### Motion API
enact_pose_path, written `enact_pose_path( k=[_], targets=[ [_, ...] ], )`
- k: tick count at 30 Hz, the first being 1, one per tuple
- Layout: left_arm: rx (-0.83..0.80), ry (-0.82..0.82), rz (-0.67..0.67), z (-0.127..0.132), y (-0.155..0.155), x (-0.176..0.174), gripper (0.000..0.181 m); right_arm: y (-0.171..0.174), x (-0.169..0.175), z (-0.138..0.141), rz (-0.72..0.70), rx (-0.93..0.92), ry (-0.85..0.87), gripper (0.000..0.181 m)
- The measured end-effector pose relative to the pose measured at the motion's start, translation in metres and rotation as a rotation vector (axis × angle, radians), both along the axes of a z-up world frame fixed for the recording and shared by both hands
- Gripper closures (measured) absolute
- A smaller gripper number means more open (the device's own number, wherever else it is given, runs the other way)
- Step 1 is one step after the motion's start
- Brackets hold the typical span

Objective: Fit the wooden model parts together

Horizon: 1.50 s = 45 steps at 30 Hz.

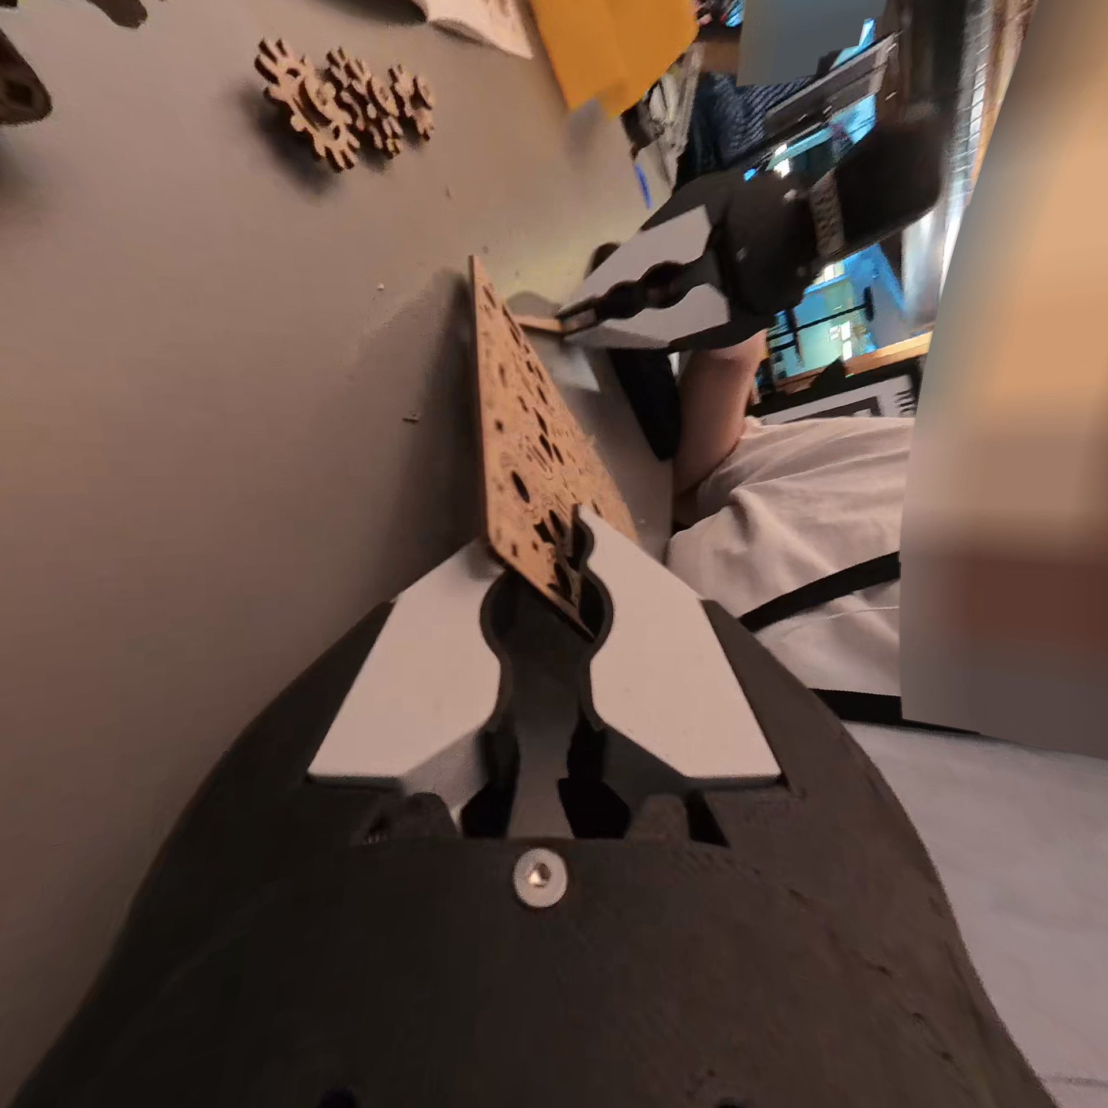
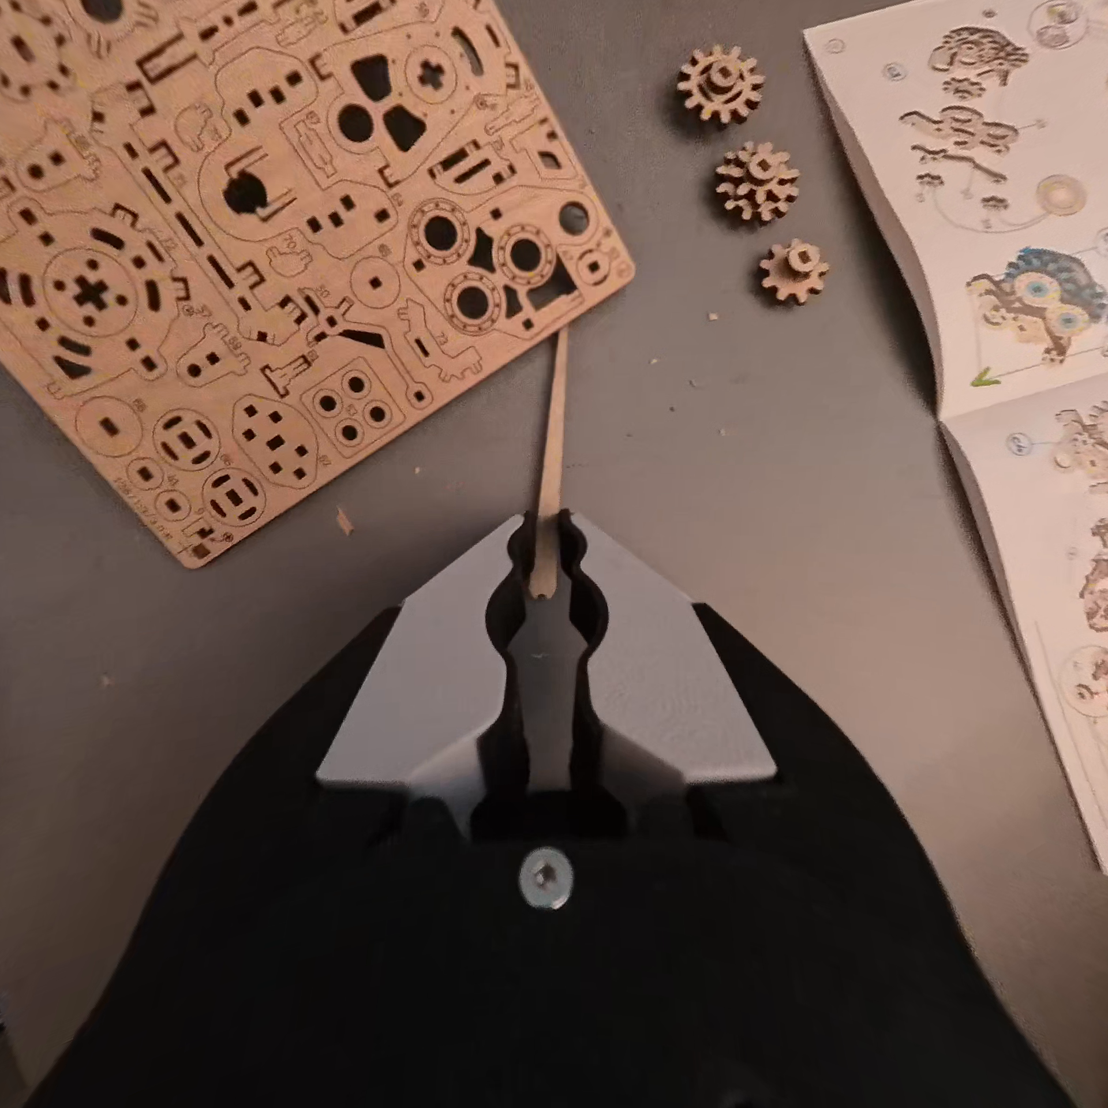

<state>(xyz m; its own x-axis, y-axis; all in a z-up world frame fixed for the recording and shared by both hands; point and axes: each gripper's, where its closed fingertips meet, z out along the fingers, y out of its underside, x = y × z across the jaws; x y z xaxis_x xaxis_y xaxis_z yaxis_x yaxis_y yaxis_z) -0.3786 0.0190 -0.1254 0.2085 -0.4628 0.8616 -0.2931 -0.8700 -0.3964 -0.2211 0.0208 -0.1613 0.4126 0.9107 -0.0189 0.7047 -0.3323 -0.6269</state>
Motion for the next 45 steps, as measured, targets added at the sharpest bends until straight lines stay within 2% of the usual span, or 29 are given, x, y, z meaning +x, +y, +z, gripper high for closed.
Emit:
enact_pose_path(
  k=[1, 2, 4, 9, 13, 16, 20, 23, 25, 27, 30, 33, 36, 39, 45],
  targets=[
    [0.023, 0.027, -0.003, -0.003, 0.001, 0.002, 0.155, 0.003, 0.000, 0.002, -0.017, 0.008, 0.021, 0.176],
    [0.049, 0.057, 0.002, -0.006, 0.002, 0.003, 0.138, 0.006, 0.000, 0.006, -0.033, 0.017, 0.039, 0.176],
    [0.104, 0.127, 0.018, -0.012, 0.004, 0.001, 0.129, 0.010, -0.001, 0.012, -0.043, 0.035, 0.070, 0.176],
    [0.192, 0.245, 0.102, -0.013, 0.014, -0.007, 0.119, 0.018, 0.002, 0.014, -0.071, 0.066, 0.071, 0.176],
    [0.267, 0.385, 0.073, -0.017, 0.014, -0.011, 0.118, 0.028, 0.005, 0.017, -0.121, 0.091, 0.096, 0.176],
    [0.367, 0.489, 0.060, -0.020, 0.016, -0.013, 0.111, 0.033, 0.002, 0.035, -0.144, 0.135, 0.192, 0.175],
    [0.441, 0.583, 0.082, -0.024, 0.021, -0.020, 0.102, 0.028, -0.011, 0.053, -0.091, 0.187, 0.281, 0.175],
    [0.615, 0.749, 0.124, -0.025, 0.041, -0.039, 0.100, 0.025, -0.016, 0.048, -0.063, 0.202, 0.245, 0.175],
    [0.708, 0.787, 0.135, -0.017, 0.047, -0.042, 0.100, 0.023, -0.019, 0.044, -0.048, 0.201, 0.235, 0.175],
    [0.775, 0.736, 0.174, -0.004, 0.051, -0.037, 0.110, 0.013, -0.031, 0.049, 0.012, 0.202, 0.286, 0.175],
    [0.762, 0.459, 0.206, 0.019, 0.045, -0.009, 0.119, 0.007, -0.042, 0.054, 0.052, 0.252, 0.294, 0.175],
    [0.567, 0.140, 0.190, 0.039, 0.028, 0.018, 0.128, 0.003, -0.047, 0.059, 0.107, 0.374, 0.259, 0.175],
    [0.385, -0.015, 0.180, 0.046, 0.022, 0.028, 0.137, 0.003, -0.048, 0.065, 0.141, 0.482, 0.234, 0.175],
    [0.320, -0.090, 0.169, 0.049, 0.017, 0.036, 0.148, 0.000, -0.052, 0.069, 0.169, 0.549, 0.223, 0.175],
    [0.290, -0.130, 0.120, 0.052, 0.007, 0.044, 0.151, -0.003, -0.057, 0.061, 0.216, 0.600, 0.148, 0.175]
  ],
)
